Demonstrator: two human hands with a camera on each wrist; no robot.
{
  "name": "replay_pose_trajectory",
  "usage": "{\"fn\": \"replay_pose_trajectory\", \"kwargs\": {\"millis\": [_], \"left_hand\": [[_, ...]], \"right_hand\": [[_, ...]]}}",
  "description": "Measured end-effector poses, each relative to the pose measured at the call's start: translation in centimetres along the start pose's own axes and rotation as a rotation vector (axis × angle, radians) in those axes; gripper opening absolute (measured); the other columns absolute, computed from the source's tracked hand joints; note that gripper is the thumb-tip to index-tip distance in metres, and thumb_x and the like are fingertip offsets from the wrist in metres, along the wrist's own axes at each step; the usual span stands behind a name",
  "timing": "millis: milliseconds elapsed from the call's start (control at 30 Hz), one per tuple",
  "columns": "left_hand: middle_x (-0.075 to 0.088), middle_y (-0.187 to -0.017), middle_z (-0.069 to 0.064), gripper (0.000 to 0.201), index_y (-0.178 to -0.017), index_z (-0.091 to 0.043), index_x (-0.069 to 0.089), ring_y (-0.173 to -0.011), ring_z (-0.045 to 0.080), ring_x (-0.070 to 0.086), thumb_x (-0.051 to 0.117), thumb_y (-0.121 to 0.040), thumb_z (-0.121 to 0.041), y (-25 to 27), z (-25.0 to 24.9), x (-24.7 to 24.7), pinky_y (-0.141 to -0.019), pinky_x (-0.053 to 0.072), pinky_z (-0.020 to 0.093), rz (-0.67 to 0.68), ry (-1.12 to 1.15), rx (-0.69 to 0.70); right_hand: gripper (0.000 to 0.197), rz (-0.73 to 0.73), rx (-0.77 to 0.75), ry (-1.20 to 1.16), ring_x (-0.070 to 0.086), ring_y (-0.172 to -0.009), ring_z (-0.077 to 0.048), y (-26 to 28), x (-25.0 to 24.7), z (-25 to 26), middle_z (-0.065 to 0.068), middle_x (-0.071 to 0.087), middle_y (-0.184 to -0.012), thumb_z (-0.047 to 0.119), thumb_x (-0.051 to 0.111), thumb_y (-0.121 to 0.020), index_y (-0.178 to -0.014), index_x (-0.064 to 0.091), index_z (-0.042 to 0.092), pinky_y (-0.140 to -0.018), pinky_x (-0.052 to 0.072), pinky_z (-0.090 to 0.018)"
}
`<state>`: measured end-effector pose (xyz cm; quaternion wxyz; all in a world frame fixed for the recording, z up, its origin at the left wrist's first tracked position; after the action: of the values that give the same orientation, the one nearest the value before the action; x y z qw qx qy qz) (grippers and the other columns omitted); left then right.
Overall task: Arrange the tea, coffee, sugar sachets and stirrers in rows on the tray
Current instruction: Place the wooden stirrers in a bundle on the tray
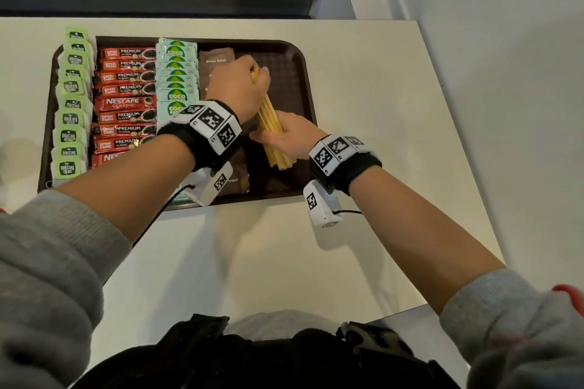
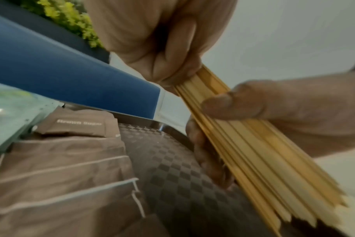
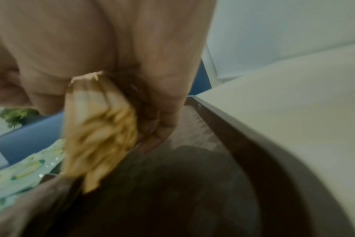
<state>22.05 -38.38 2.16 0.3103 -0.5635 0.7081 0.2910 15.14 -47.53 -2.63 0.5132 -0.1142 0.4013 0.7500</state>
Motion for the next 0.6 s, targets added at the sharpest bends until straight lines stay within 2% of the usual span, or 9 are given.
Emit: {"fn": "replay_pose_trajectory", "kwargs": {"millis": [33,133,267,367,433,500,600], "left_hand": [[0.06,-0.091,0.014,0.036,-0.103,-0.004,0.059,-0.09,0.03,0.057,0.04,-0.097,-0.034,-0.2,-0.2,0.4,-0.07,0.035,0.03,0.02,-0.036,0.009],[0.063,-0.102,0.02,0.037,-0.103,0.0,0.058,-0.098,0.036,0.058,0.039,-0.099,-0.031,-0.5,-0.6,1.7,-0.075,0.04,0.035,0.094,-0.131,0.002],[0.063,-0.106,0.022,0.038,-0.109,0.001,0.058,-0.1,0.035,0.058,0.039,-0.098,-0.03,-0.8,-0.7,4.0,-0.075,0.042,0.035,0.197,-0.223,-0.016],[0.063,-0.107,0.02,0.039,-0.112,0.0,0.058,-0.099,0.034,0.058,0.038,-0.099,-0.031,-1.1,-0.6,5.3,-0.071,0.041,0.034,0.262,-0.299,-0.032],[0.062,-0.106,0.019,0.039,-0.108,0.001,0.059,-0.091,0.031,0.057,0.038,-0.099,-0.031,-1.2,-0.2,6.2,-0.066,0.039,0.033,0.313,-0.351,-0.063],[0.063,-0.106,0.019,0.039,-0.103,0.0,0.059,-0.085,0.03,0.056,0.038,-0.098,-0.033,-1.1,0.4,7.1,-0.064,0.039,0.033,0.354,-0.376,-0.094],[0.061,-0.111,0.02,0.042,-0.113,-0.001,0.056,-0.097,0.033,0.06,0.041,-0.097,-0.037,-0.7,1.0,7.8,-0.065,0.04,0.034,0.372,-0.382,-0.15]], "right_hand": [[0.041,0.002,0.007,0.056,0.064,-0.089,-0.022,-0.2,-0.1,-0.3,-0.01,0.066,-0.1,0.046,0.053,-0.091,-0.109,0.058,0.009,-0.081,0.05,-0.032],[0.047,0.005,0.003,0.148,0.062,-0.087,-0.021,-0.6,-0.2,-0.9,-0.006,0.065,-0.097,0.052,0.055,-0.088,-0.106,0.058,0.009,-0.074,0.05,-0.028],[0.057,0.007,0.008,0.149,0.057,-0.085,-0.016,-0.4,-0.2,-1.8,-0.002,0.058,-0.096,0.047,0.069,-0.08,-0.117,0.051,0.009,-0.07,0.042,-0.023],[0.058,0.007,0.036,0.172,0.059,-0.084,-0.018,-0.5,-0.1,-2.7,-0.005,0.061,-0.096,0.05,0.072,-0.075,-0.112,0.053,0.009,-0.068,0.047,-0.025],[0.06,0.02,0.074,0.197,0.061,-0.079,-0.018,-0.4,0.0,-3.4,-0.005,0.061,-0.095,0.051,0.074,-0.072,-0.11,0.052,0.01,-0.068,0.052,-0.029],[0.064,0.027,0.101,0.207,0.061,-0.074,-0.017,-0.2,0.0,-3.7,-0.003,0.059,-0.094,0.049,0.077,-0.07,-0.113,0.049,0.011,-0.067,0.053,-0.03],[0.074,0.008,0.119,0.161,0.065,-0.072,-0.018,0.0,0.1,-3.9,-0.004,0.06,-0.098,0.044,0.082,-0.065,-0.121,0.045,0.012,-0.068,0.056,-0.031]]}}
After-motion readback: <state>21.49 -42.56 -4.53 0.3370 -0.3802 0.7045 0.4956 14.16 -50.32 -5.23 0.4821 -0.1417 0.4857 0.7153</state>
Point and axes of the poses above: each hand's wrist, its own y-axis away from the middle knuckle, its own x-axis out of the palm, z = x × y, the point moved 7 cm from there along -y, towards the middle knuckle
